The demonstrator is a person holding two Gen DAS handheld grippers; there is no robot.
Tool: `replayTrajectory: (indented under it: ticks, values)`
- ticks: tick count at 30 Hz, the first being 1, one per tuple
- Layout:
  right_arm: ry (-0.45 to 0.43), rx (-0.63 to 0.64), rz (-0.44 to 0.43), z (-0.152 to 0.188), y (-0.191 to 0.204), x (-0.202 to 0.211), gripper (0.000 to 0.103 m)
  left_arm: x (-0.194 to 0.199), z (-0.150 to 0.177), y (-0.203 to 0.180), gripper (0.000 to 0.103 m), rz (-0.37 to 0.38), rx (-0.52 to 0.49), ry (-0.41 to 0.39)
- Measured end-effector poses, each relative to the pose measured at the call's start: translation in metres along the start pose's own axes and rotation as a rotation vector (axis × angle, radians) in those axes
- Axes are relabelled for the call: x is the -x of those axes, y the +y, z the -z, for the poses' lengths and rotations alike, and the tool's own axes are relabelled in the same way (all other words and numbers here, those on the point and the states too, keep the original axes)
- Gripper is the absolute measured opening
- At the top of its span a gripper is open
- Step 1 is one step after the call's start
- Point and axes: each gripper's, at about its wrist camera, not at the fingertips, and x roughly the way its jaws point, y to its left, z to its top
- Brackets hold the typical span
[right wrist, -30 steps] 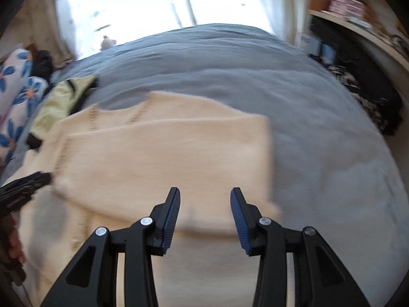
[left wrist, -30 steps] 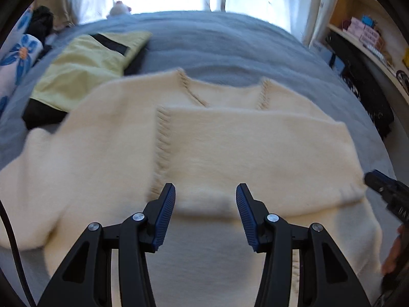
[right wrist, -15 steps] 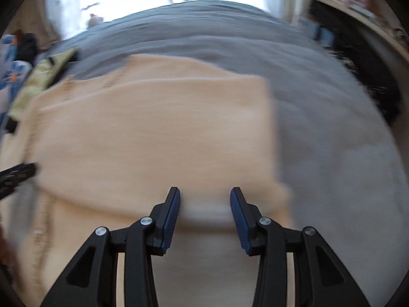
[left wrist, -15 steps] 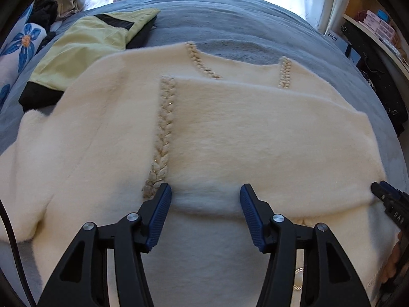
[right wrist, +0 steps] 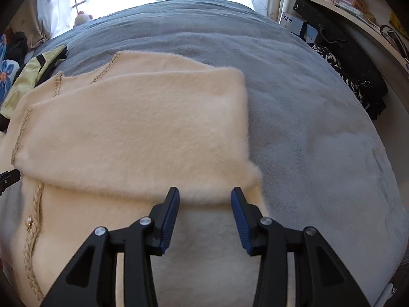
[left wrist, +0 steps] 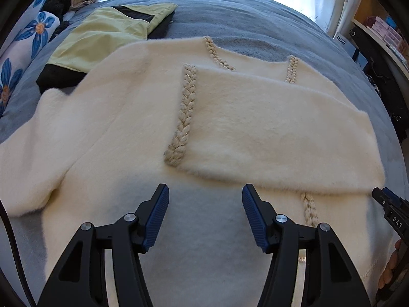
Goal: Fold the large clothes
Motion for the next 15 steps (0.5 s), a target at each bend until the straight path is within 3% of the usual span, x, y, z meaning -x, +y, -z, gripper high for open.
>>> replayTrajectory:
  ticks: [4, 15]
  values:
    - [0.012, -0.016, -0.039, 0.012, 0.002, 0.014, 0.042, 0.025, 0.014, 0.002, 0.058, -0.04, -0.015, -0.026]
    - [-0.001, 0.002, -0.118, 0.056, 0.034, 0.065, 0.042, 0.088, 0.062, 0.01, 0.058, -0.013, -0.04, -0.061]
